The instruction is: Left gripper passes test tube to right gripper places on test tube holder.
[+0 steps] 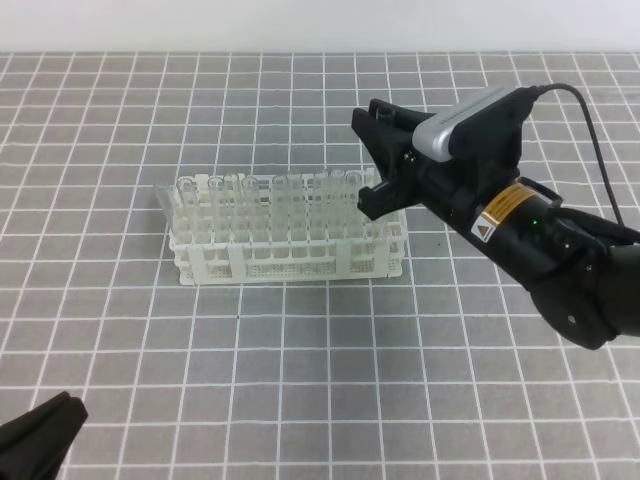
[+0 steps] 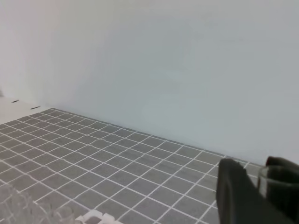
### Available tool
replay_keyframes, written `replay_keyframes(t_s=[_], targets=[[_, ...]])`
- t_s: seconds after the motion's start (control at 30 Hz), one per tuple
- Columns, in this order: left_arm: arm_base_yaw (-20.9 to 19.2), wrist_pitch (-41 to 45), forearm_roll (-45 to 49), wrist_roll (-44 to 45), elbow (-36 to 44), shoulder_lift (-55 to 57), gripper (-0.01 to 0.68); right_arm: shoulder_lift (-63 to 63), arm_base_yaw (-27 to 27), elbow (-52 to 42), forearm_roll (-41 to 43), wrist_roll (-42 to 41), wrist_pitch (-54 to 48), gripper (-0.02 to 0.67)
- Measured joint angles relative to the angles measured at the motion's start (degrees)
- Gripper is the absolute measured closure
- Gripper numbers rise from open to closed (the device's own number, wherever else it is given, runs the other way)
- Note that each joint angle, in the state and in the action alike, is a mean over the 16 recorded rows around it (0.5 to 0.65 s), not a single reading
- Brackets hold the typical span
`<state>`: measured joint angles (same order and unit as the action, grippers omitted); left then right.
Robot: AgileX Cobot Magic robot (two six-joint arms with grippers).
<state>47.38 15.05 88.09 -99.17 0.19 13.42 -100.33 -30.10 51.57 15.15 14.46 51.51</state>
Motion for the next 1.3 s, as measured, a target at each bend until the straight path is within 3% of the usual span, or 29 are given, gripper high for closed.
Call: replay_keyframes(t_s=[1.3], targets=[[0.0,-0.1,0.0,0.0,-0.1,-0.1,0.656,-5.3,0.5,3.9,-0.7,-0.2,0.3,0.563]])
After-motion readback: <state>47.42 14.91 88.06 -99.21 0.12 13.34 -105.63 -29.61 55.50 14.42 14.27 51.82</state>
